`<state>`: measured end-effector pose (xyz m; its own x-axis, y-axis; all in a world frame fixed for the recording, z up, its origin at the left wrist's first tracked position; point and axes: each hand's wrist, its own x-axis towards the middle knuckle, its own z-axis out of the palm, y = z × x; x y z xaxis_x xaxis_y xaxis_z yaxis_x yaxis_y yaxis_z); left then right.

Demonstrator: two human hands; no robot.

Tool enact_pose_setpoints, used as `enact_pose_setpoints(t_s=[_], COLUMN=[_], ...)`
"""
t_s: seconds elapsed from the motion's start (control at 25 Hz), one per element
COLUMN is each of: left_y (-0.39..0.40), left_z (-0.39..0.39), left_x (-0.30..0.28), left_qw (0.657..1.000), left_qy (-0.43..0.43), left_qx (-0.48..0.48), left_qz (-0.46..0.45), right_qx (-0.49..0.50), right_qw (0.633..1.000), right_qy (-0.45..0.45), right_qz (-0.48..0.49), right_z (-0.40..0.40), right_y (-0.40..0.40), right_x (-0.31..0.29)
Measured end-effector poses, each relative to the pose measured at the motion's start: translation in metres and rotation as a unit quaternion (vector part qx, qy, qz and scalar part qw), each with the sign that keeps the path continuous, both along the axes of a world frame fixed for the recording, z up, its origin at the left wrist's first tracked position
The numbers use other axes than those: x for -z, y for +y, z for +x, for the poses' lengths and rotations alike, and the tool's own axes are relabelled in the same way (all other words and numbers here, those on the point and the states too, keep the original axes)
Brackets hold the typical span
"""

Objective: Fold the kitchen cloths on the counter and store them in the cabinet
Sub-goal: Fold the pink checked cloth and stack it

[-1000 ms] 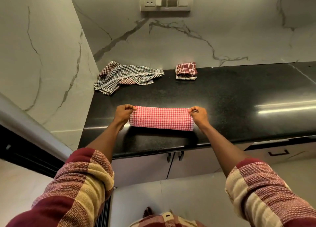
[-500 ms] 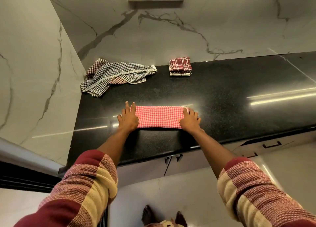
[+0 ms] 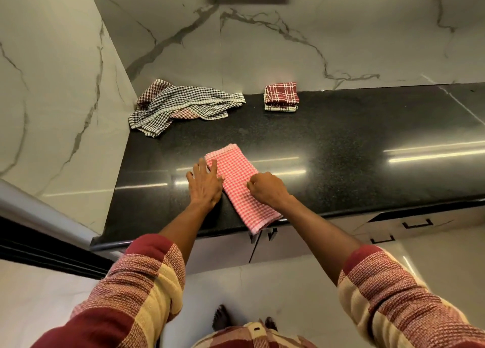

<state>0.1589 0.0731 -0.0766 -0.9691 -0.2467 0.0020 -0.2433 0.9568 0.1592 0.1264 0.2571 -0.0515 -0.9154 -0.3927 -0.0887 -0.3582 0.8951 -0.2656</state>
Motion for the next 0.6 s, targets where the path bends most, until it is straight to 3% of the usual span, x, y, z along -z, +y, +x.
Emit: enact_pose_setpoints(t_s=[0.12, 0.2, 0.32, 0.4, 0.48, 0.6], left_y=[0.009, 0.014, 0.015, 0.017, 0.019, 0.018], left_z=[0.008, 0.012, 0.012, 0.012, 0.014, 0.022], left_x=[-0.008, -0.011, -0.018, -0.022, -0.024, -0.026], left_qw=[0.985, 0.959, 0.892, 0.849, 0.807, 0.724], left_qy=[0.041, -0.004, -0.05, -0.037, -0.024, -0.044], left_qx=[-0.128, -0.184, -0.209, -0.219, -0.221, -0.219], left_qz=[0.109, 0.214, 0.397, 0.48, 0.547, 0.653], right_qx=[0.035, 0.056, 0.158, 0.234, 0.248, 0.215], right_qw=[0.999, 0.996, 0.975, 0.957, 0.948, 0.953], right_qy=[-0.009, -0.045, -0.068, -0.105, -0.162, -0.177], right_qz=[-0.012, -0.049, -0.139, -0.137, -0.119, -0.121], right_z=[0.011, 0.019, 0.019, 0.018, 0.016, 0.014], right_y=[0.001, 0.0, 0.003, 0.005, 0.004, -0.003], right_x=[0.0, 0.005, 0.007, 0.006, 0.006, 0.007])
